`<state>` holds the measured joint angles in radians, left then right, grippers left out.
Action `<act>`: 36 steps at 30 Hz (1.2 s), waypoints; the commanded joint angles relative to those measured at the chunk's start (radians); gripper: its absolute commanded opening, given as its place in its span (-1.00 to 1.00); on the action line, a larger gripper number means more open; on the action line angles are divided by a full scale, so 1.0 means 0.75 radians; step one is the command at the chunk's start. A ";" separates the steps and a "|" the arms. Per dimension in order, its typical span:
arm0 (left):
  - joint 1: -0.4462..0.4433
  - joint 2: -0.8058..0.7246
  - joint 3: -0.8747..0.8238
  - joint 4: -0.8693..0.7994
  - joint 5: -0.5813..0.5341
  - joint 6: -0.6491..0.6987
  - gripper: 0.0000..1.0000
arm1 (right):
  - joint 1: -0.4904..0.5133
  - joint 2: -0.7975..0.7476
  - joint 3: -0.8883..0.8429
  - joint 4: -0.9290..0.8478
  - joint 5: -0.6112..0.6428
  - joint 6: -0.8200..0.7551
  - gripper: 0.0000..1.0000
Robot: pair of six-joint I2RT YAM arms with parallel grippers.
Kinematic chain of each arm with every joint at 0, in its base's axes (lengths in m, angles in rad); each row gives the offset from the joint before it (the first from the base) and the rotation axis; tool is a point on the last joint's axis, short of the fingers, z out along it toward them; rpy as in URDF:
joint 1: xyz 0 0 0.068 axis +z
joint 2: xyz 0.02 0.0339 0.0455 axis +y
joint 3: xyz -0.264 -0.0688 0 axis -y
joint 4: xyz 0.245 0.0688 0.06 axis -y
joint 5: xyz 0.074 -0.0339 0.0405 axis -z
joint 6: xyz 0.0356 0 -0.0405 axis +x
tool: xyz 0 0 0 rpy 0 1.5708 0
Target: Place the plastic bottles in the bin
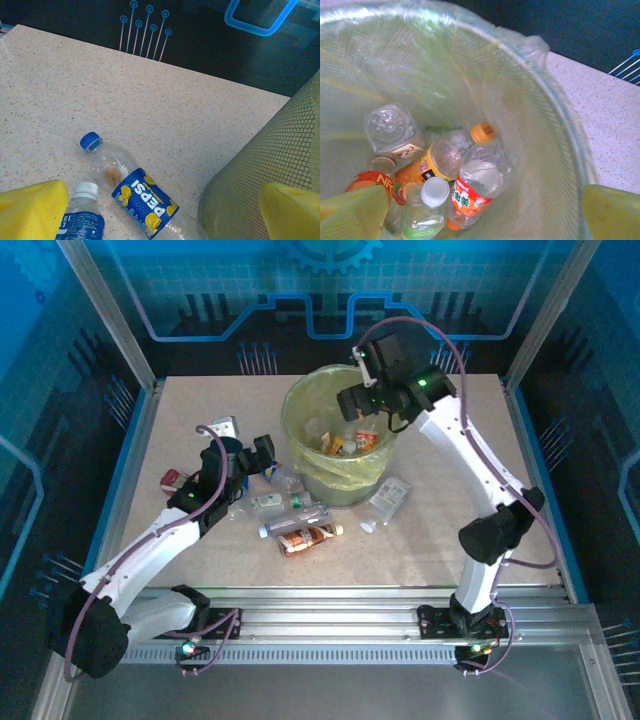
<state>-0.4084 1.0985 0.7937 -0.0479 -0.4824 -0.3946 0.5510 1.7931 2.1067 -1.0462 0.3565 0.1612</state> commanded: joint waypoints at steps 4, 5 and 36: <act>0.011 -0.021 0.002 -0.010 -0.029 -0.016 0.98 | 0.017 -0.212 -0.140 0.071 0.070 0.095 0.99; 0.011 -0.023 0.002 -0.012 -0.030 -0.017 0.98 | 0.017 -0.243 -0.170 0.082 0.086 0.107 0.99; 0.334 -0.121 -0.035 -0.434 -0.023 -0.288 0.98 | -0.519 -0.703 -1.207 0.010 -0.028 0.729 0.99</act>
<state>-0.2123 1.0256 0.7921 -0.2863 -0.5011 -0.5529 0.1734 1.2427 1.2102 -1.0119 0.3565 0.6762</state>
